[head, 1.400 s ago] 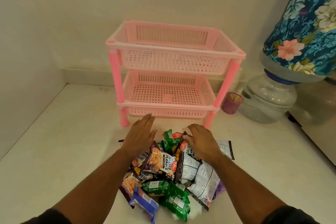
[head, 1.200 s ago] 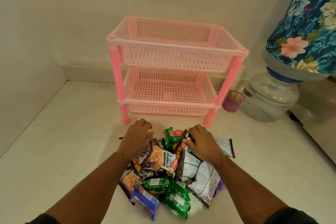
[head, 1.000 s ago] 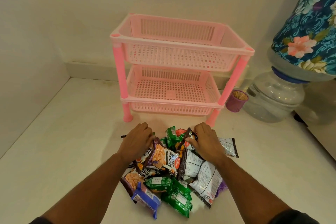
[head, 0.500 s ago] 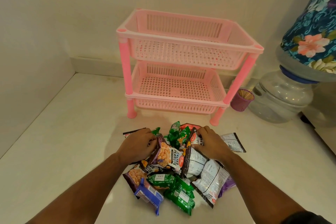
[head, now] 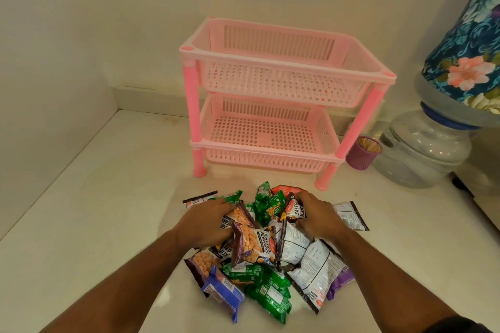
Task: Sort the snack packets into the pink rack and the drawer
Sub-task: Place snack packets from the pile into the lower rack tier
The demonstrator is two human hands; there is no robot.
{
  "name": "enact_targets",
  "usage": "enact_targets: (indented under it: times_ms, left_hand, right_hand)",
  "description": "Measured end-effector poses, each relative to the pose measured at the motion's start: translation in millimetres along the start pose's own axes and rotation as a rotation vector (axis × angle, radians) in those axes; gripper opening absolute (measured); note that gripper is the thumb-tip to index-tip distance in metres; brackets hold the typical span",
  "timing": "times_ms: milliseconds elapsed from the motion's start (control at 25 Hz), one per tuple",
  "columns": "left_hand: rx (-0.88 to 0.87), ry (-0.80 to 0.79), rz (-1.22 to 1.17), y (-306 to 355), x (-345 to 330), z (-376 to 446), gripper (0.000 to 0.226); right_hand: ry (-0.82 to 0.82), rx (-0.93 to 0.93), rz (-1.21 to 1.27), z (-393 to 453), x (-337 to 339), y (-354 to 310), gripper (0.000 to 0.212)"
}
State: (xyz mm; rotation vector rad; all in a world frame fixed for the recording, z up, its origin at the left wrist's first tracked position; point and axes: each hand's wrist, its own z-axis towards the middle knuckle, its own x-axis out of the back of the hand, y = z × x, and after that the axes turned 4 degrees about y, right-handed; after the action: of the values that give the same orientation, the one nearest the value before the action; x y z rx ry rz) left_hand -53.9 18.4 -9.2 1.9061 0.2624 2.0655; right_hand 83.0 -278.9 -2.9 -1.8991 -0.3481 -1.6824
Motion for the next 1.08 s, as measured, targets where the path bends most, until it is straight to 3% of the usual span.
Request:
enact_targets:
  times_ms: [400, 800, 960, 1080]
  left_hand:
    - [0.057, 0.075, -0.104, -23.5, 33.1, 32.4, 0.05]
    - [-0.266, 0.24, -0.061, 5.9, 118.2, 126.9, 0.048]
    - [-0.165, 0.22, 0.056, 3.9, 129.4, 176.6, 0.048]
    - [-0.036, 0.168, 0.124, -3.4, 122.4, 204.1, 0.042]
  right_hand:
    - [0.16, 0.106, 0.062, 18.4, 44.3, 4.9, 0.057]
    - [0.402, 0.288, 0.001, 85.2, 117.4, -4.2, 0.055]
    - [0.43, 0.216, -0.045, 118.9, 129.3, 2.6, 0.054]
    - [0.344, 0.109, -0.074, 139.8, 125.4, 13.9, 0.053]
